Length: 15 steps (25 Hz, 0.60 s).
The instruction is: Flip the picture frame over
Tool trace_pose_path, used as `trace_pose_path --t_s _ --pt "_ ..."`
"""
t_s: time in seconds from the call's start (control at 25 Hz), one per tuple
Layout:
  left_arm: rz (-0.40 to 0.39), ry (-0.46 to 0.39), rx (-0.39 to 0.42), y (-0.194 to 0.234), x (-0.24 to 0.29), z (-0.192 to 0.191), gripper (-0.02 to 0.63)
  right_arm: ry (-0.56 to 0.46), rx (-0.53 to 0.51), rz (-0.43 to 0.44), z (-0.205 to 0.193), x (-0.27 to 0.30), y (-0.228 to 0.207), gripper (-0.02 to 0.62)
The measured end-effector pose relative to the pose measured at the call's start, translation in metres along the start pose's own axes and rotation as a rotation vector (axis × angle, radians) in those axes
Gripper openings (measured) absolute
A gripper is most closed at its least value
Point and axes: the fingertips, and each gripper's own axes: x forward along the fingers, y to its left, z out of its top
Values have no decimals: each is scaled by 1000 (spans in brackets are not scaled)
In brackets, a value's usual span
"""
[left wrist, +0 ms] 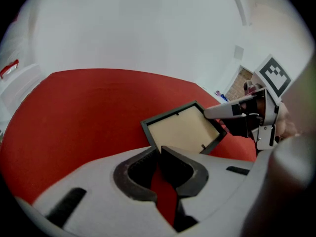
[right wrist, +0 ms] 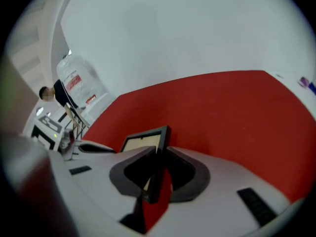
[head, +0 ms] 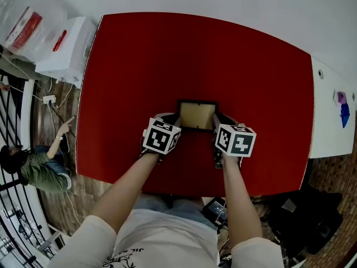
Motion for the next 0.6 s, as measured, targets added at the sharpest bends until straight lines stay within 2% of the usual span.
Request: trace_pose_path --t_s 0.24,0.6 --pt "-4 5 -13 -1 2 0 38 45 -180 -89 -12 14 -11 64" --pt "8 9 8 -3 4 1 38 70 -266 -167 -16 21 -17 58"
